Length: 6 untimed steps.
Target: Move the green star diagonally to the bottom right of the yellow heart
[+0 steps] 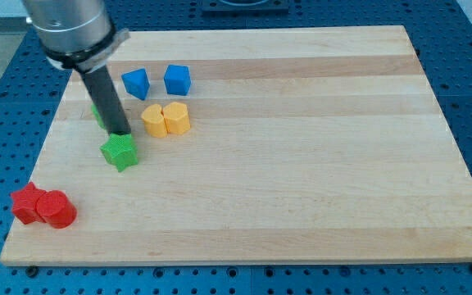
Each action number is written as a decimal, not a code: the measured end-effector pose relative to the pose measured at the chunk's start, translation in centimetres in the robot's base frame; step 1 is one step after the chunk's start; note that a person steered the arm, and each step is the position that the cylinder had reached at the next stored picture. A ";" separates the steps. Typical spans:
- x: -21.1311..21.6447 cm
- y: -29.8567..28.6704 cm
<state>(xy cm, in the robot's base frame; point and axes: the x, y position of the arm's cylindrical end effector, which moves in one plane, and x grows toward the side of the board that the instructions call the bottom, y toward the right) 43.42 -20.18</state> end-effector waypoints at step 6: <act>4.0 9.9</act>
